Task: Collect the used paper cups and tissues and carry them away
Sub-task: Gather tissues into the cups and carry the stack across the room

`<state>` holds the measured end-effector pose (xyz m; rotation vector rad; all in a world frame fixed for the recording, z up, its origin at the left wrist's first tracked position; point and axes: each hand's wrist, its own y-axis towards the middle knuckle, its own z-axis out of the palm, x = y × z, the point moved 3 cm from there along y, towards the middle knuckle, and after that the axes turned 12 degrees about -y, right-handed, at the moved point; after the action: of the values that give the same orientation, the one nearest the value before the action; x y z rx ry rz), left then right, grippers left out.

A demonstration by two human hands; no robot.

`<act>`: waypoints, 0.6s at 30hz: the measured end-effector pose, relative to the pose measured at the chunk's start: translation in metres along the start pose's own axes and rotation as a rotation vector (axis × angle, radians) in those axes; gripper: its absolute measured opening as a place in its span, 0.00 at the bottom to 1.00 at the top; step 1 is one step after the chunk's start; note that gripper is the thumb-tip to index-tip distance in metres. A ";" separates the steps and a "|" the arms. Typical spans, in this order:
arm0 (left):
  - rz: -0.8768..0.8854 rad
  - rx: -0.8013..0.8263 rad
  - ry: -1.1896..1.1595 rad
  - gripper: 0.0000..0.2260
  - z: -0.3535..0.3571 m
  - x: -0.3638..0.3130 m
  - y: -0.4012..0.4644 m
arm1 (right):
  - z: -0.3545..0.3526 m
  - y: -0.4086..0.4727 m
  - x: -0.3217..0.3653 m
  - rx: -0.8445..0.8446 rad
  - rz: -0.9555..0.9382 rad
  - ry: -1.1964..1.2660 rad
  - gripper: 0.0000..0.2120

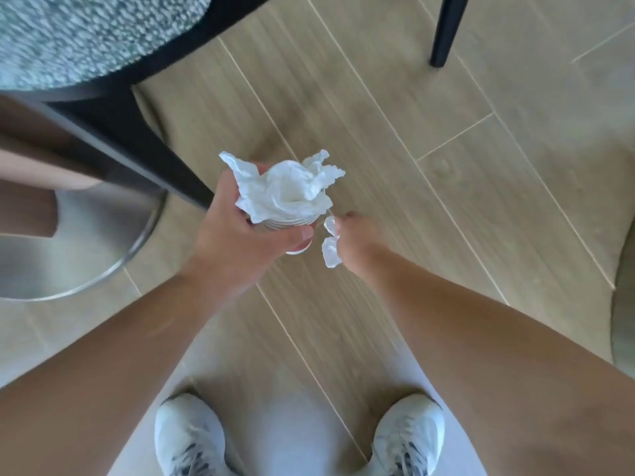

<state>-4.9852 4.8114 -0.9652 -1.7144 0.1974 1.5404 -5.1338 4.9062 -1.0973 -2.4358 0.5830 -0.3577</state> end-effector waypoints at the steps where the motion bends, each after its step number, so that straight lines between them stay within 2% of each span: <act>1: 0.002 0.011 -0.028 0.31 0.002 -0.013 -0.010 | -0.010 -0.015 0.001 -0.030 0.018 0.058 0.12; 8: -0.076 0.014 -0.024 0.33 0.019 -0.123 -0.098 | -0.120 -0.134 0.017 -0.121 0.025 0.271 0.12; 13: -0.001 -0.011 0.037 0.35 0.042 -0.221 -0.154 | -0.222 -0.216 0.026 -0.193 0.067 0.444 0.11; 15: 0.035 -0.022 0.054 0.34 0.050 -0.263 -0.177 | -0.262 -0.250 0.029 -0.214 0.065 0.450 0.07; 18: 0.092 0.001 0.040 0.31 0.060 -0.320 -0.210 | -0.318 -0.300 0.026 -0.279 0.101 0.472 0.09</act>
<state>-4.9843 4.8662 -0.5816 -1.7583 0.3011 1.5728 -5.1351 4.9529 -0.6618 -2.5786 1.0109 -0.8723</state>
